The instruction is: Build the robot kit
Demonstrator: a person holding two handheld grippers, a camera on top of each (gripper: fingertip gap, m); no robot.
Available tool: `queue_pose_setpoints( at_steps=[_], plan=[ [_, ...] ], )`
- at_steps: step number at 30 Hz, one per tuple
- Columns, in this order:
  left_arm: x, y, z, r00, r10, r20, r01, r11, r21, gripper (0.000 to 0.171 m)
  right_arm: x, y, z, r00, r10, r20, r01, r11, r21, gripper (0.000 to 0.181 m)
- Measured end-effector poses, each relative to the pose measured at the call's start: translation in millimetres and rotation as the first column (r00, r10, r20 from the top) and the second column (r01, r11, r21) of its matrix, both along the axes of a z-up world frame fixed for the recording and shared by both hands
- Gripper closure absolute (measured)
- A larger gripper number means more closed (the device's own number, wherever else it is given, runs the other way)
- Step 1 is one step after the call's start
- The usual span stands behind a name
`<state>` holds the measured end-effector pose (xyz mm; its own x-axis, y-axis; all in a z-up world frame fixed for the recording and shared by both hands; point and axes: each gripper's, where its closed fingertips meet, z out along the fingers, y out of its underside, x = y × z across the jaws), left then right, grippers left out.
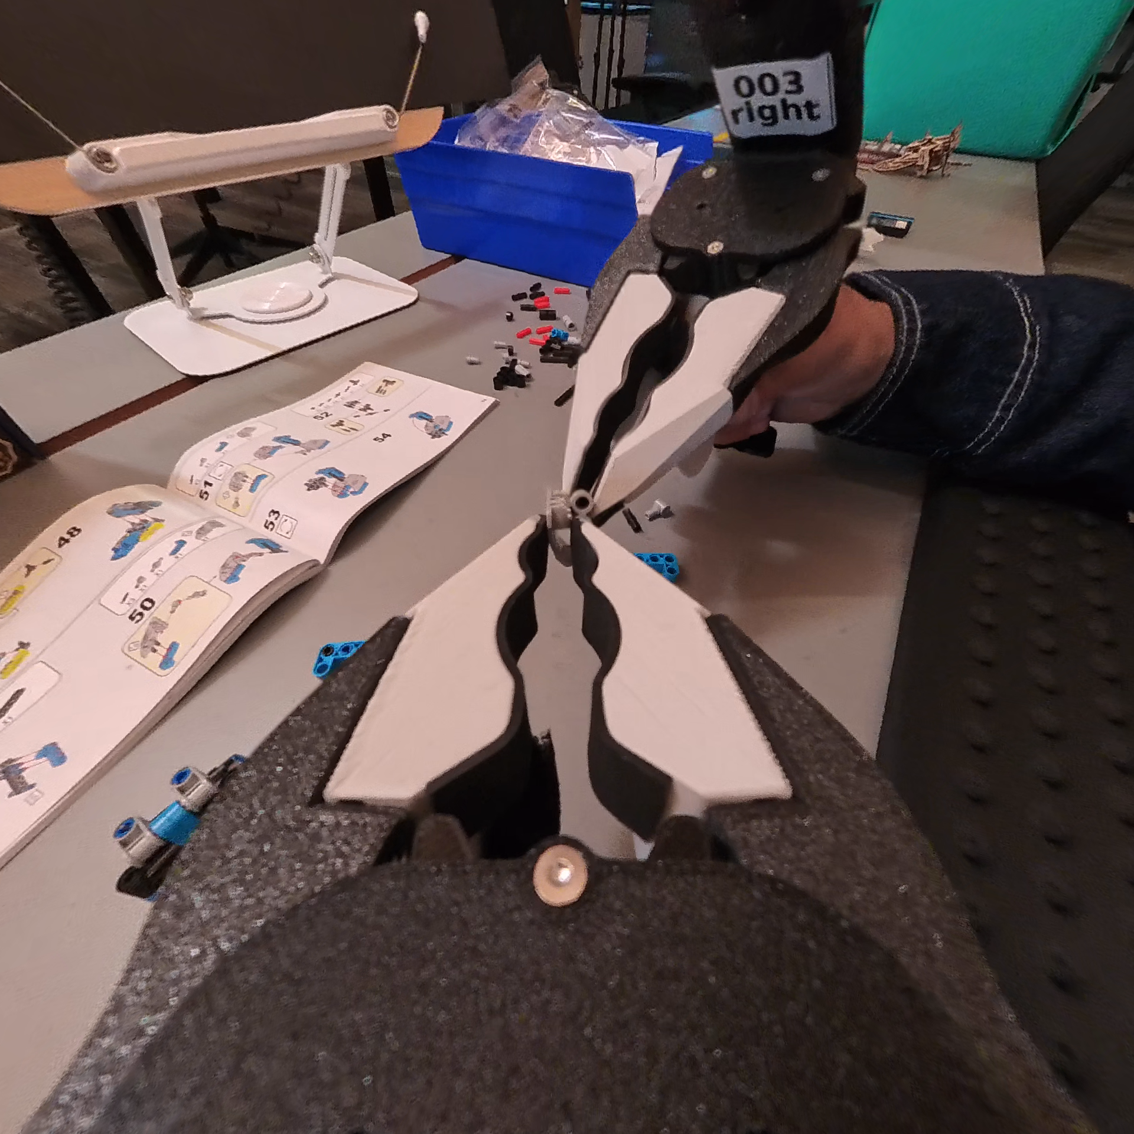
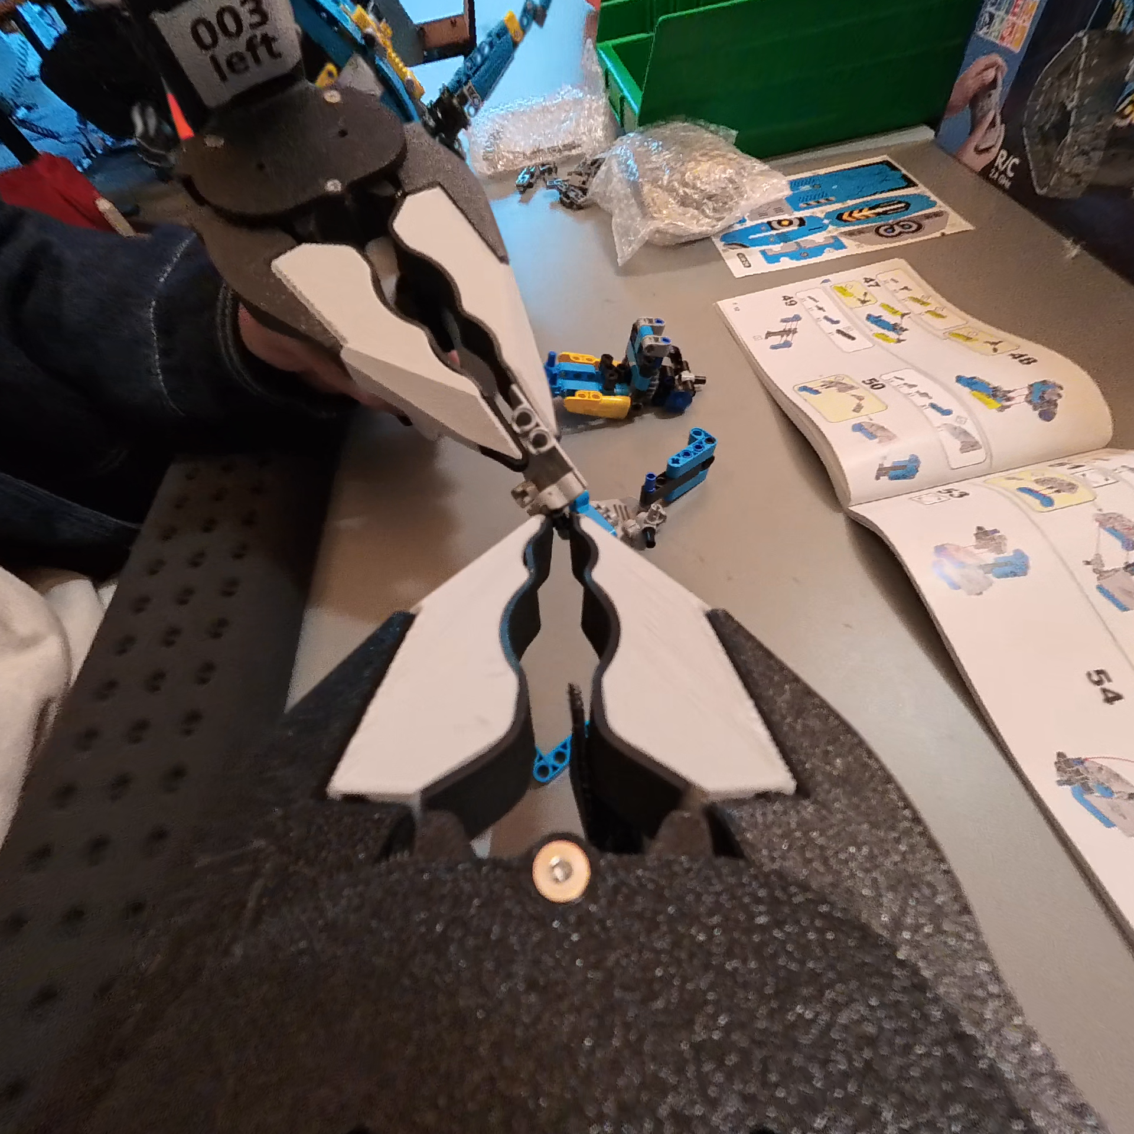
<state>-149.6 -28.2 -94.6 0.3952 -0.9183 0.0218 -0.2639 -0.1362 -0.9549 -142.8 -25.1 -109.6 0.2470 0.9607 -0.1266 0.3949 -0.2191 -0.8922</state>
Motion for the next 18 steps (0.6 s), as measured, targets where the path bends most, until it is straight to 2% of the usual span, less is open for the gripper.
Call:
queue_pose_setpoints(
  at_steps=[3,6,11,14,18],
  plan=[
    [-1,1,0,1.0,0.004,0.003,-0.004,1.0,-0.007,0.165,-2,1,-2,1.0,-0.006,-0.017,0.006,1.0,-0.009,0.177],
    [-2,3,2,1.0,0.011,0.017,-0.011,1.0,-0.007,0.165,0,1,4,0.995,-0.01,-0.104,-0.001,0.995,-0.104,0.177],
    [1,1,0,1.0,-0.003,-0.004,0.003,1.0,0.012,0.165,6,0,49,0.95,-0.01,-0.313,-0.017,0.997,-0.081,0.178],
    [5,-5,2,1.0,-0.025,-0.013,0.026,0.999,0.047,0.165,-8,-4,38,0.969,0.001,-0.248,-0.016,0.998,-0.056,0.177],
    [7,-7,2,0.999,-0.034,-0.009,0.035,0.999,0.042,0.165,-12,-7,38,0.965,0.013,-0.263,-0.031,0.997,-0.065,0.177]
  ],
)
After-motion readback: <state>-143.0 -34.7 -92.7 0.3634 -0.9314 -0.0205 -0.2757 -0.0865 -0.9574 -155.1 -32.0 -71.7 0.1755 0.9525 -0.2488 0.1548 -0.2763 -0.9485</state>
